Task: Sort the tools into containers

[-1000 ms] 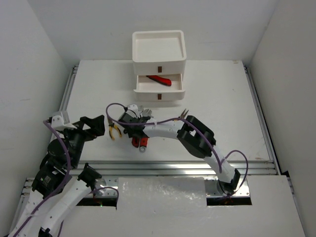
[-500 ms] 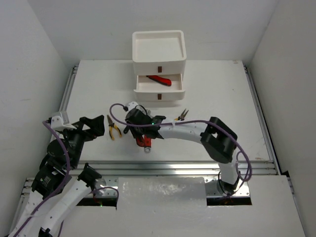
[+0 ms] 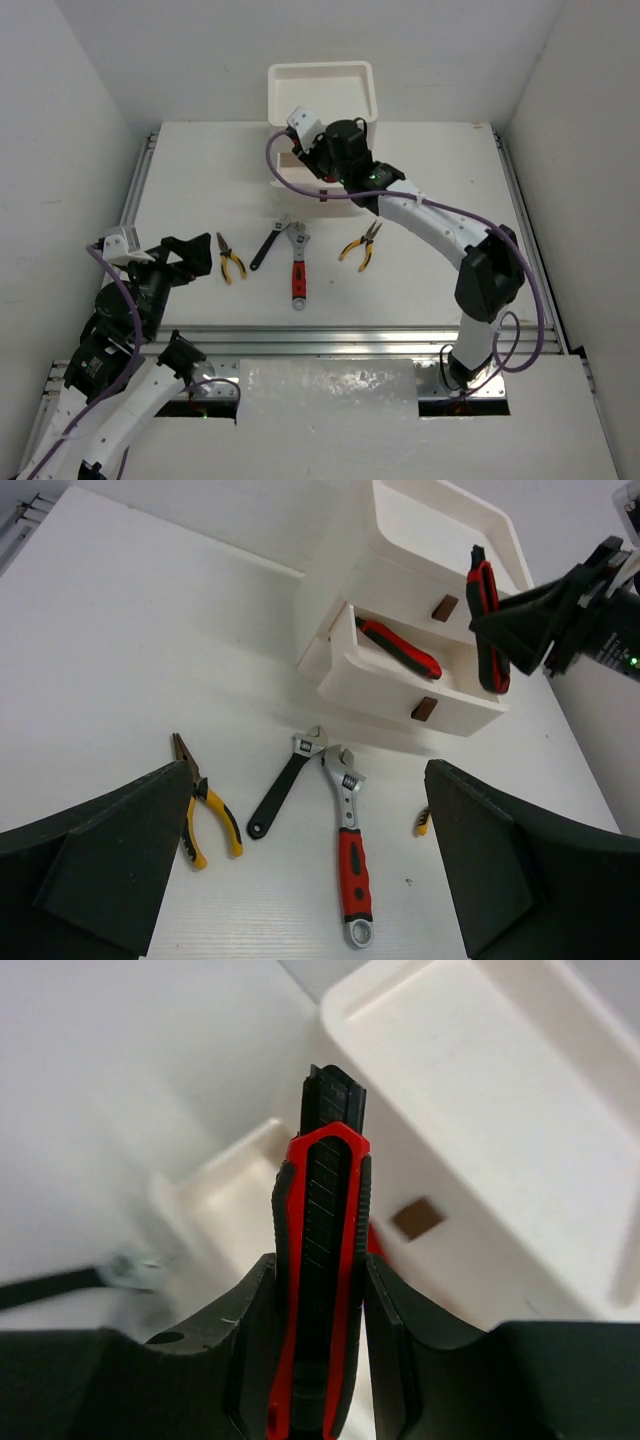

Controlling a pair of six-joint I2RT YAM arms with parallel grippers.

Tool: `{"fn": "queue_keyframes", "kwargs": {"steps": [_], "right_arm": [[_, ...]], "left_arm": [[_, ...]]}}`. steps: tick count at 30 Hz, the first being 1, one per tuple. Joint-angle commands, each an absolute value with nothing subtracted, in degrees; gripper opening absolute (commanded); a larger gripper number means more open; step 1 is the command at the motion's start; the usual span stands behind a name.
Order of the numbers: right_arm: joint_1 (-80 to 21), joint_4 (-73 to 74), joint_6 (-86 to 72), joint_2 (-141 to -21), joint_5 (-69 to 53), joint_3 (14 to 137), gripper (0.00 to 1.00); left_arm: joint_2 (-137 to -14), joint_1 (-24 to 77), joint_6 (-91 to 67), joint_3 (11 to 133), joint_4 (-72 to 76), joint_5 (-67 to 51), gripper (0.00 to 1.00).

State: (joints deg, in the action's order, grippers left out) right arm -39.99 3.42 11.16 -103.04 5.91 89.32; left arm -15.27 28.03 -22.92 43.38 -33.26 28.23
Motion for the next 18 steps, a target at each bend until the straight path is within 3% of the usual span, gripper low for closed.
{"fn": "queue_keyframes", "kwargs": {"steps": [1,6,7,8,10,15,18], "right_arm": [[-39.64,0.71,33.69,-106.51,1.84,92.81,0.22],[-37.88,0.61,40.07,-111.09,4.04,96.85,0.32],[-37.62,0.62,40.34,-111.79,3.87,97.29,0.38],[-37.18,0.44,40.52,-111.88,4.13,97.21,0.55],[-37.09,0.35,41.39,-112.67,5.44,97.21,0.7],[-37.09,3.76,39.65,-114.7,9.57,101.68,0.78],[-37.18,8.85,28.81,-113.12,10.9,104.84,0.79]], "left_arm": [[-15.47,27.42,-22.41,43.51,-31.38,28.04,1.0],[-16.96,27.42,-22.06,43.59,-31.29,27.25,1.0],[-17.14,27.33,-21.97,43.59,-31.29,27.25,1.0],[-17.4,27.42,-21.97,43.59,-31.2,27.07,1.0],[-17.49,27.33,-21.89,43.51,-31.2,26.98,1.0],[-17.58,27.33,-21.88,43.51,-31.03,26.98,1.0],[-17.4,27.33,-21.97,43.51,-31.11,27.24,1.0]]}}
